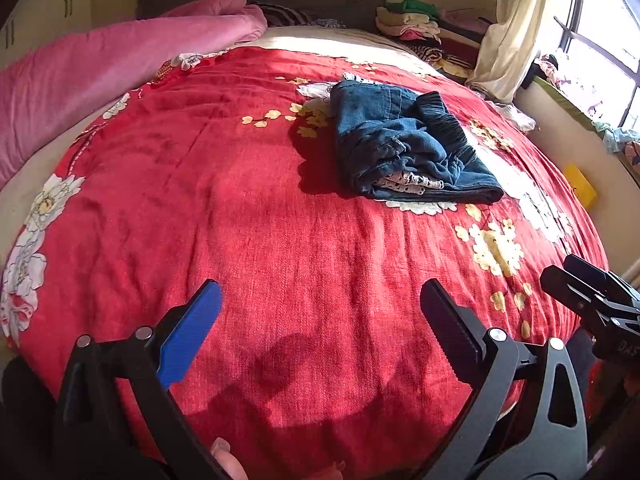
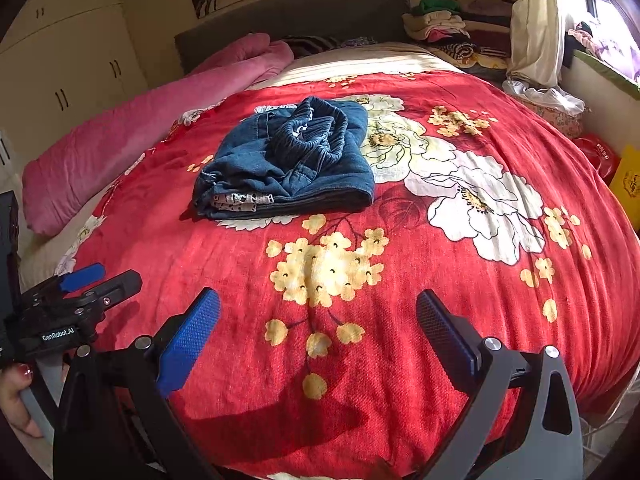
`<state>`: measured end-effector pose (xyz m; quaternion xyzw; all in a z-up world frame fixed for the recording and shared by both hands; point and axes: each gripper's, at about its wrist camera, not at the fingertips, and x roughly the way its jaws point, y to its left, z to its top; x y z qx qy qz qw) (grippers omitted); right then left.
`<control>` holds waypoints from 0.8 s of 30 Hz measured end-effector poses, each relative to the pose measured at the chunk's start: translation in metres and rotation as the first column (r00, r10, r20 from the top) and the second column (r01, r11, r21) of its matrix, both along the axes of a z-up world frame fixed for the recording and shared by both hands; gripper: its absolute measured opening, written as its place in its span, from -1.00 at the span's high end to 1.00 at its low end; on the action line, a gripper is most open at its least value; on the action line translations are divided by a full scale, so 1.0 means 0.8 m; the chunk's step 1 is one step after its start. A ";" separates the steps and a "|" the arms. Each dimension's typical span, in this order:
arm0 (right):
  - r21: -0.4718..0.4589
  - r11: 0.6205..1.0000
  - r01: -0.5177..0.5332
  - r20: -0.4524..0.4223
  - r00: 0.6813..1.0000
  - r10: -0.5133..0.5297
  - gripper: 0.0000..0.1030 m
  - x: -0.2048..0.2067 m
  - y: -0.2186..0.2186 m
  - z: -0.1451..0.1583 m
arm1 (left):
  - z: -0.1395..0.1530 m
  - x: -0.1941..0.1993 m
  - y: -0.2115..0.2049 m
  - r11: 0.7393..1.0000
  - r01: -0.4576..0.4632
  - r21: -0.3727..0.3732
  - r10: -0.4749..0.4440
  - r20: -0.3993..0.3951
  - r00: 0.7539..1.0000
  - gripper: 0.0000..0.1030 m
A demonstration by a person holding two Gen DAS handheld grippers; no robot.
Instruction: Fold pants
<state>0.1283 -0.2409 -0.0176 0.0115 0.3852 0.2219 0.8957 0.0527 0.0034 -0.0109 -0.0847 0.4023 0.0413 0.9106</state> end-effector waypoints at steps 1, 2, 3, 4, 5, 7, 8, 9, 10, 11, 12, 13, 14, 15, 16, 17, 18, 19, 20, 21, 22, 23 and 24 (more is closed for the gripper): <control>0.002 1.000 0.001 0.001 1.000 -0.001 -0.91 0.000 0.000 0.000 | 0.000 0.000 0.000 1.000 0.002 -0.001 -0.002 0.003 1.000 -0.81; 0.002 1.000 0.003 0.001 1.000 -0.003 -0.91 0.000 0.000 -0.001 | 0.000 0.000 0.000 1.000 0.003 0.000 -0.003 0.003 1.000 -0.81; 0.001 1.000 0.004 0.002 1.000 -0.004 -0.91 -0.001 0.001 -0.001 | 0.000 0.000 0.001 1.000 0.002 0.000 -0.002 0.003 1.000 -0.81; 0.001 1.000 0.001 0.003 1.000 -0.001 -0.91 -0.001 0.001 -0.001 | 0.000 -0.001 0.001 1.000 0.002 -0.001 -0.002 0.004 1.000 -0.81; -0.001 1.000 -0.001 0.003 1.000 0.001 -0.91 -0.001 0.001 -0.001 | 0.000 -0.001 0.001 1.000 0.000 -0.002 0.001 0.006 1.000 -0.81; -0.006 1.000 -0.002 0.007 1.000 0.002 -0.91 -0.002 0.003 -0.001 | 0.000 0.000 0.002 1.000 -0.001 -0.002 0.001 0.003 1.000 -0.81; -0.007 1.000 -0.003 0.007 1.000 0.003 -0.91 -0.002 0.003 -0.001 | 0.000 0.000 0.002 1.000 -0.003 0.000 0.003 0.002 1.000 -0.81; -0.006 1.000 -0.003 0.005 1.000 0.003 -0.91 -0.002 0.003 -0.001 | 0.000 0.000 0.002 1.000 -0.004 0.004 0.004 0.001 1.000 -0.81; -0.005 1.000 -0.003 0.003 1.000 0.003 -0.91 -0.002 0.003 -0.001 | 0.000 0.000 0.001 1.000 -0.002 0.007 0.002 0.000 1.000 -0.81; -0.003 1.000 -0.001 0.002 1.000 0.001 -0.91 -0.002 0.002 -0.001 | 0.000 0.000 0.001 1.000 -0.003 0.009 0.003 0.000 1.000 -0.81; -0.002 1.000 0.001 0.000 1.000 -0.001 -0.91 -0.002 0.002 -0.002 | 0.000 -0.001 0.001 1.000 -0.004 0.009 0.004 0.001 1.000 -0.81; -0.003 1.000 0.003 -0.002 1.000 -0.003 -0.91 -0.001 0.002 -0.002 | 0.000 -0.001 0.001 1.000 -0.004 0.009 0.004 0.001 1.000 -0.81; -0.003 1.000 0.009 -0.003 1.000 -0.009 -0.91 -0.001 0.001 -0.002 | 0.000 -0.001 0.001 1.000 -0.007 0.008 0.007 0.001 1.000 -0.81; -0.002 1.000 0.011 -0.003 1.000 -0.011 -0.91 -0.002 0.000 -0.002 | 0.001 -0.002 0.002 1.000 -0.010 0.006 0.010 0.001 1.000 -0.81; -0.001 1.000 0.006 -0.004 1.000 -0.006 -0.91 -0.002 0.001 -0.002 | 0.001 -0.001 0.002 1.000 -0.009 0.002 0.009 0.000 1.000 -0.81; -0.002 1.000 0.005 -0.005 1.000 -0.005 -0.91 -0.003 0.001 -0.001 | 0.001 -0.001 0.002 1.000 -0.010 0.002 0.010 -0.001 1.000 -0.81; -0.005 1.000 0.008 -0.003 1.000 -0.008 -0.91 -0.003 0.001 -0.001 | 0.001 -0.001 0.003 1.000 -0.015 0.003 0.015 -0.001 1.000 -0.81; -0.004 1.000 0.007 0.000 1.000 -0.007 -0.91 -0.004 0.002 0.000 | 0.002 -0.002 0.004 1.000 -0.017 0.004 0.017 0.001 1.000 -0.81; -0.003 1.000 0.006 0.002 1.000 -0.006 -0.91 -0.004 0.002 0.000 | 0.002 -0.002 0.004 1.000 -0.019 0.002 0.019 0.004 1.000 -0.81; -0.005 1.000 0.008 0.001 1.000 -0.008 -0.91 -0.005 0.002 0.000 | 0.002 -0.003 0.005 1.000 -0.022 0.002 0.022 0.003 1.000 -0.81; -0.005 1.000 0.006 -0.002 1.000 -0.006 -0.91 -0.005 0.003 0.000 | 0.001 -0.002 0.005 1.000 -0.021 0.003 0.021 -0.001 1.000 -0.81; -0.003 1.000 0.004 -0.005 1.000 -0.004 -0.91 -0.006 0.003 -0.001 | 0.001 -0.002 0.006 1.000 -0.022 0.005 0.022 -0.003 1.000 -0.81; -0.005 1.000 0.003 -0.007 1.000 -0.003 -0.91 -0.006 0.004 -0.002 | 0.001 -0.001 0.006 1.000 -0.026 0.006 0.026 -0.004 1.000 -0.81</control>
